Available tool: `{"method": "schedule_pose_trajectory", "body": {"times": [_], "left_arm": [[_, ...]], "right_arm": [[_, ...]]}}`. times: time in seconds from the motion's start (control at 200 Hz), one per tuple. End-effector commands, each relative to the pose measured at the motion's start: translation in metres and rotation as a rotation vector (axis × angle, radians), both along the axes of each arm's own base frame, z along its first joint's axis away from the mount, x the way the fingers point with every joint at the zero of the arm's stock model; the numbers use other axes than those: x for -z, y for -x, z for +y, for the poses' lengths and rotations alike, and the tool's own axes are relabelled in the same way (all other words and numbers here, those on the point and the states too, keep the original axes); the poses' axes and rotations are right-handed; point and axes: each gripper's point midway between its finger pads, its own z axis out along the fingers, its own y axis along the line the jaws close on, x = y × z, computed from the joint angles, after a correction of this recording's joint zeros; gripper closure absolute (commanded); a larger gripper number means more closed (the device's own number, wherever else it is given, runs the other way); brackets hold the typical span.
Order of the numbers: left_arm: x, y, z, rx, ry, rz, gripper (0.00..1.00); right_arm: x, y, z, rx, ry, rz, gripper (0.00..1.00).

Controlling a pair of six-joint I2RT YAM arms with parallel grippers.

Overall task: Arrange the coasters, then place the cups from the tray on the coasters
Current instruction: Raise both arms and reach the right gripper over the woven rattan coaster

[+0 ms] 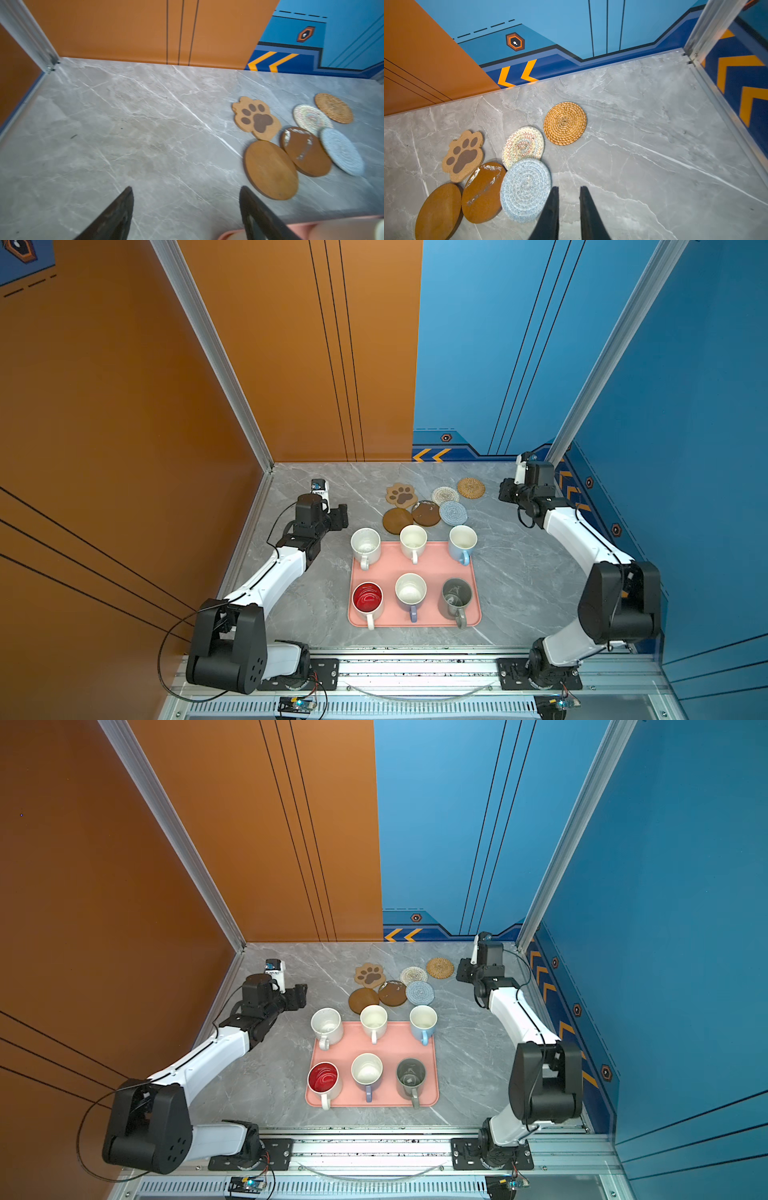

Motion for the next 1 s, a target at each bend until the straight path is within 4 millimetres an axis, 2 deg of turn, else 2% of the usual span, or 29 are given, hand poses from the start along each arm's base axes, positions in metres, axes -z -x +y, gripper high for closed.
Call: {"method": "schedule_pose_trajectory", "body": {"times": [0.0, 0.175, 0.235, 0.245, 0.27, 0.401, 0.436, 0.496, 0.686, 0.996], "left_arm": [[-0.008, 0.008, -0.029, 0.081, 0.082, 0.049, 0.2], [-0.024, 0.011, -0.048, 0.113, 0.07, 0.034, 0.2], [-0.027, 0.012, -0.052, 0.122, 0.067, 0.026, 0.2], [-0.028, 0.012, -0.053, 0.123, 0.066, 0.025, 0.2], [-0.029, 0.013, -0.055, 0.126, 0.064, 0.022, 0.2], [-0.037, 0.016, -0.061, 0.137, 0.049, 0.003, 0.2], [-0.039, 0.016, -0.061, 0.138, 0.046, -0.001, 0.2], [-0.042, 0.018, -0.064, 0.147, 0.039, -0.007, 0.2], [-0.047, 0.023, -0.065, 0.149, 0.026, -0.015, 0.19], [-0.056, 0.028, -0.068, 0.155, 0.014, -0.035, 0.18]], "right_arm": [[0.041, -0.002, 0.015, -0.03, -0.074, 0.19, 0.82], [0.074, -0.048, 0.033, -0.06, -0.17, 0.257, 0.8], [0.079, -0.061, 0.04, -0.069, -0.196, 0.259, 0.8], [0.088, -0.063, 0.04, -0.066, -0.201, 0.276, 0.8], [0.095, -0.069, 0.043, -0.066, -0.212, 0.282, 0.8], [0.112, -0.091, 0.055, -0.063, -0.248, 0.292, 0.85], [0.107, -0.102, 0.059, -0.066, -0.251, 0.271, 0.86], [0.113, -0.111, 0.061, -0.057, -0.255, 0.269, 0.89], [0.132, -0.128, 0.06, 0.001, -0.283, 0.285, 0.95], [0.161, -0.132, 0.043, 0.098, -0.238, 0.352, 0.95]]}}
